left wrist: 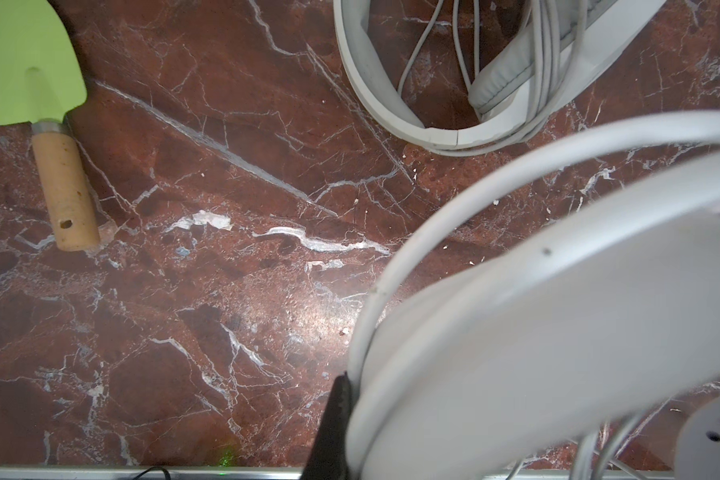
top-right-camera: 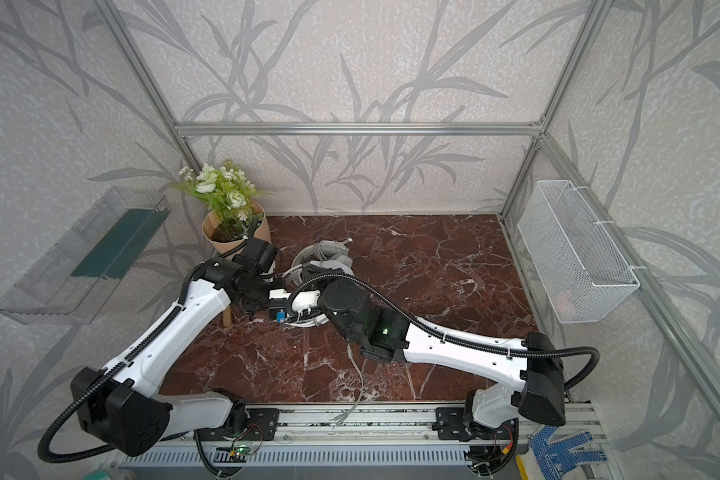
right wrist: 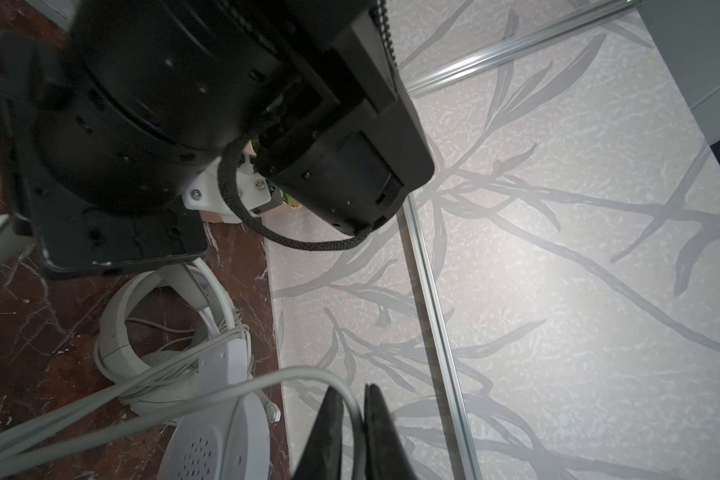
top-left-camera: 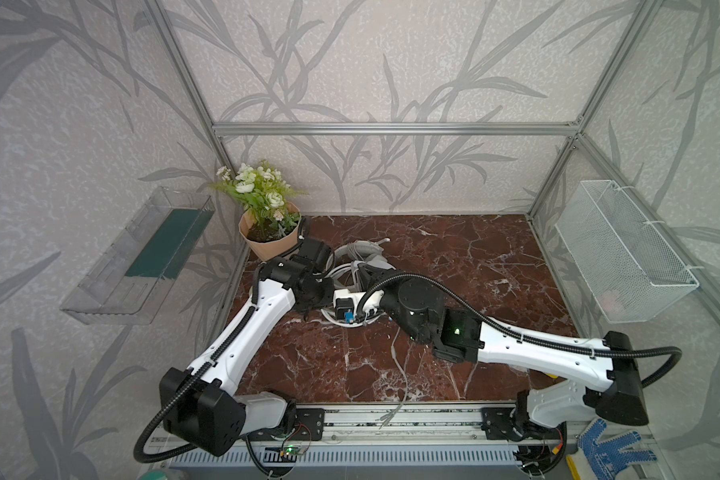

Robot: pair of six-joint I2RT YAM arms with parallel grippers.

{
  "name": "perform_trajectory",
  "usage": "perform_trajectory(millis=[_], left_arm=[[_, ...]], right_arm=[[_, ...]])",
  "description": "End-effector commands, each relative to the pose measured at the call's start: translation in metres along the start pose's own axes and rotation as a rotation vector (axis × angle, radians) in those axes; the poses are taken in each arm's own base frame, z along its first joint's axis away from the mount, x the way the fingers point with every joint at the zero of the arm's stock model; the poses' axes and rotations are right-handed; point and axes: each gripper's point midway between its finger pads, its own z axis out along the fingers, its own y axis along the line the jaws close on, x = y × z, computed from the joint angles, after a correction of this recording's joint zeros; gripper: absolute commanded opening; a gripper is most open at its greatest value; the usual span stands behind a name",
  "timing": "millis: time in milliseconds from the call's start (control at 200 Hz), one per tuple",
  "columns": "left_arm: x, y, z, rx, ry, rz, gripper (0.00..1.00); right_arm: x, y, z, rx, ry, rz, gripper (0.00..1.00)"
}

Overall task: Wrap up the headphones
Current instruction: 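Carry the grey cable with the right gripper over the headset toward the pot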

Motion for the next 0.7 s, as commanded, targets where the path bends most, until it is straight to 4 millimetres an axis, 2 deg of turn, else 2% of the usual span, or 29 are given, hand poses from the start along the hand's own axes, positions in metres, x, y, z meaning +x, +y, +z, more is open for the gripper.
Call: perform_trajectory(millis=[0, 490, 695], left_arm=[[0.003, -0.003, -0.003, 0.02, -0.013, 0.015, 0.0], [0.005, -0.01, -0.006, 0.046, -0.021, 0.033, 0.0], [0.007, -0.015, -0.007, 0.067, -0.02, 0.045, 0.0]], right_arm=[[-0.004, -0.046, 0.005, 0.123, -0.024, 0.123, 0.13], [0.03, -0.06, 0.03, 0.144, 0.041, 0.162, 0.16], [0.032, -0.061, 0.035, 0.135, 0.029, 0.147, 0.17]])
